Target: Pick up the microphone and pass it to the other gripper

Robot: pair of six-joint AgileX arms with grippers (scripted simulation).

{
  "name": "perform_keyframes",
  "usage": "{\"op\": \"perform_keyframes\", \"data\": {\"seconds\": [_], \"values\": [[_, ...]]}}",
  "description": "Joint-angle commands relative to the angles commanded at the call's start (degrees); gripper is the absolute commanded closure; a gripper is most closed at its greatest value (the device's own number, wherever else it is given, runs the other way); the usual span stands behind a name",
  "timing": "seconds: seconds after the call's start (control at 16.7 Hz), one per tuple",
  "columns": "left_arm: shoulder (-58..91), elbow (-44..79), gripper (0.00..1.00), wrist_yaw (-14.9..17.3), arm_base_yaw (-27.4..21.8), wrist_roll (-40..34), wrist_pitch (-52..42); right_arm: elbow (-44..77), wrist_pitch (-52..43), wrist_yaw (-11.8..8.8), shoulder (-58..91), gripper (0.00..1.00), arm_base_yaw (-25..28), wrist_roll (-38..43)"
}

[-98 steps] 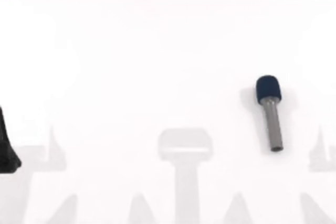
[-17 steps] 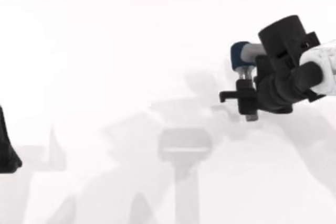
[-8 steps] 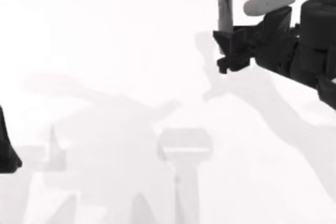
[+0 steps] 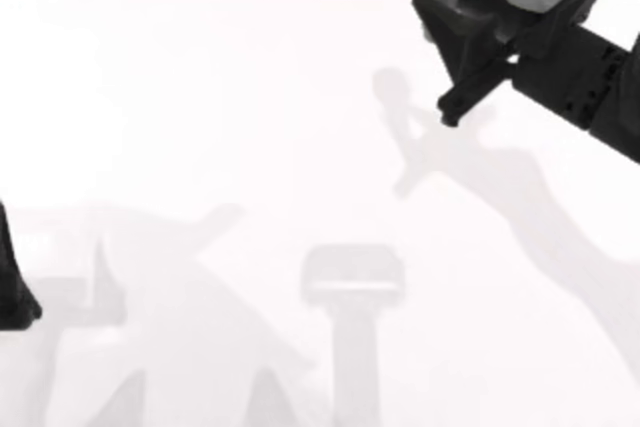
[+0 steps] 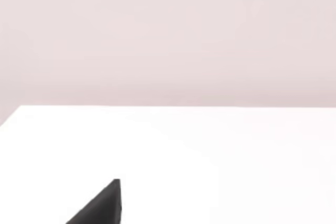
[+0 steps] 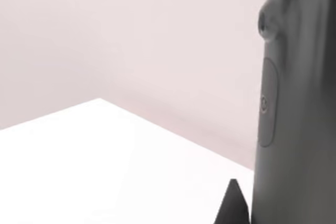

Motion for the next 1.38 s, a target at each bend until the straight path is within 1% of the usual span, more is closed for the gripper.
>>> {"op": "perform_keyframes", "data": {"seconds": [0.24,0.3,0.42,0.66,0.72,0.78,1.38], "values": [[0.0,0.0,0.0,0.0,0.0,0.0,0.0,0.27,-0.02,0.23,0.28,1.0,0.37,0.16],[0.0,0.0,0.0,0.0,0.0,0.0,0.0,0.27,0.42,0.88,0.56,1.0,1.06,0.18],[0.0,0.0,0.0,0.0,0.0,0.0,0.0,0.24,2.03,3.36,1.51,1.0,3.58,0.29],[0.0,0.0,0.0,0.0,0.0,0.0,0.0,0.12,6.09,9.65,3.61,1.0,10.11,0.82],[0.0,0.0,0.0,0.0,0.0,0.0,0.0,0.11,6.84,10.78,3.92,1.0,11.31,0.91],[0.0,0.0,0.0,0.0,0.0,0.0,0.0,0.12,7.3,11.44,4.07,1.0,11.99,0.96],[0.0,0.0,0.0,0.0,0.0,0.0,0.0,0.12,7.39,11.57,4.1,1.0,12.11,0.96]]}}
